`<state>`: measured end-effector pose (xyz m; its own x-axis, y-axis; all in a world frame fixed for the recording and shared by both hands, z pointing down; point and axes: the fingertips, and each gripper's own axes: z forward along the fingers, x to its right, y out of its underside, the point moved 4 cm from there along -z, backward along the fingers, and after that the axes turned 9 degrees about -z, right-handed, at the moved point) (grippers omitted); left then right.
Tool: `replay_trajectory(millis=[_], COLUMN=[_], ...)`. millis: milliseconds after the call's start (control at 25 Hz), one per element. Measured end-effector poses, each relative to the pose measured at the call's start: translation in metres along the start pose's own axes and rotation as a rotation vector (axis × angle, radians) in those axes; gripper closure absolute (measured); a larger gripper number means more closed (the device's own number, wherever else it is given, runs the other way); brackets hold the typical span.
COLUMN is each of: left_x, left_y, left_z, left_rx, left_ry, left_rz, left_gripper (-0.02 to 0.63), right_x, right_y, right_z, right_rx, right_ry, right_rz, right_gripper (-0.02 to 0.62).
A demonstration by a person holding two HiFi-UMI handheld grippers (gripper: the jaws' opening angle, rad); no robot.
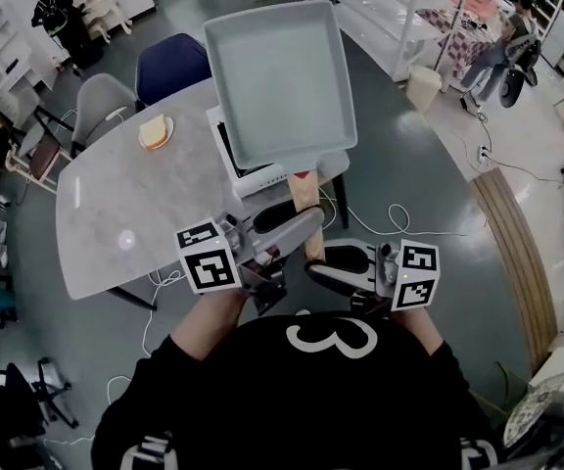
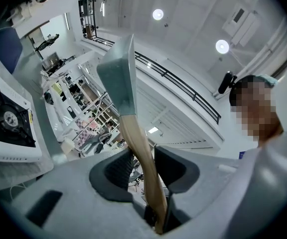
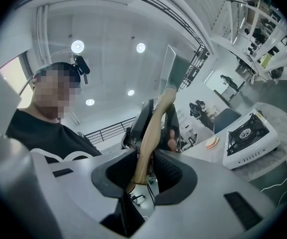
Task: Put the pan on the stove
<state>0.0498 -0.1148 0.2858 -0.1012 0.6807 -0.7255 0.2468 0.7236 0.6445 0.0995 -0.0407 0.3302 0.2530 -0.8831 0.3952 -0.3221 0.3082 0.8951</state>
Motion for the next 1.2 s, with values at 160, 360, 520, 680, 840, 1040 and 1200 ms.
replay_trajectory(millis=[160, 360, 520, 680, 840, 1040, 1200], left_x=[-0.006, -0.022, -0.03, -0.054, -0.063, -0.076, -0.093], left_y=[-0.002, -0.028, -0.041, -0.06, -0.064, -0.067, -0.071], left_z=[-0.005, -0.015, -0.017, -0.006, -0.006, -0.012, -0.011], left_rx=[0.034, 0.089, 0.129, 0.151, 0.176, 0.203, 0.215], left_ry=[-0.041, -0.092, -0.126, -0.167, -0.189, -0.207, -0.222], left_rz=[0.004, -0.001, -0.002, -0.013, -0.028, -0.067, -0.1], left_gripper=[0.463, 0.462, 0.463, 0.462, 0.46, 0.46, 0.459], right_x=[0.008, 0.031, 0.045, 0.077, 0.087, 0.097, 0.112], right_y=[0.002, -0.01, -0.017, -0.029, -0.032, -0.029, -0.029], right_z=[0.004, 0.023, 0.03, 0.033, 0.034, 0.039, 0.041], right_rx=[-0.013, -0.043, -0.073, -0.085, -0.107, -0.131, -0.138], right_ry=[-0.047, -0.108, -0.152, -0.186, -0.196, -0.208, -0.208], right_rz=[0.023, 0.059, 0.076, 0.116, 0.137, 0.172, 0.208], right_gripper=[0.506, 0.505, 0.505, 0.505, 0.505, 0.502, 0.5])
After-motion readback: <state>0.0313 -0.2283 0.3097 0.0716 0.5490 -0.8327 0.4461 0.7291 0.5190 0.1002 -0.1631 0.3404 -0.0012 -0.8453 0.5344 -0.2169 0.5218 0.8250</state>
